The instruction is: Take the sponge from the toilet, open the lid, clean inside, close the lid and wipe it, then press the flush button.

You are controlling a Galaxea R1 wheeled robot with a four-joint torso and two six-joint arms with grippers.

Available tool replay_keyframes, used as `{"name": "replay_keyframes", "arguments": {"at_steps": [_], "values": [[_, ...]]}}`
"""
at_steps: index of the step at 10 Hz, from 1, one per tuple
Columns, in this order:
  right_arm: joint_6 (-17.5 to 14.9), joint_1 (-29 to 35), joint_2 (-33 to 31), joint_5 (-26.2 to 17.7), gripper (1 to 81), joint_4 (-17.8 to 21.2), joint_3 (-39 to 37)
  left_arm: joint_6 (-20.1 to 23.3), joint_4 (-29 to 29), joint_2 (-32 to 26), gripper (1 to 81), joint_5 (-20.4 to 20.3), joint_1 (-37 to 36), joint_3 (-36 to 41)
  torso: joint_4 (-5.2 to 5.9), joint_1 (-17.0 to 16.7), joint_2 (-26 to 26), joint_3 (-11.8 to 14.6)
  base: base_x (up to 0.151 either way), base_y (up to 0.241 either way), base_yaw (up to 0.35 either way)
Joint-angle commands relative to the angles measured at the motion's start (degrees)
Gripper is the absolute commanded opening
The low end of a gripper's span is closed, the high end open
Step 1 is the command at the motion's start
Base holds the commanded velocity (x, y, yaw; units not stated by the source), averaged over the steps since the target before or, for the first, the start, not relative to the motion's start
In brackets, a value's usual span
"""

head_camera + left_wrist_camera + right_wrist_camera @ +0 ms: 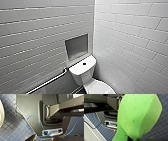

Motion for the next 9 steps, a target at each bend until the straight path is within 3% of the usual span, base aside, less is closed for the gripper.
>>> {"name": "replay_keyframes", "arguments": {"at_steps": [1,9], "values": [[-0.09,0.67,0.78,-4.45,1.0,0.90,0.03,0.04,-0.26,0.03,81.1,2.33,-1.33,-0.10,0.00,0.00,0.00,0.00,0.097,0.000,0.000],[-0.17,0.68,0.78,-3.92,1.0,0.72,-0.32,0.04,-0.25,-0.05,81.1,2.33,-1.33,-0.10,0.00,0.05,0.00,0.00,0.096,0.000,0.000]]}}
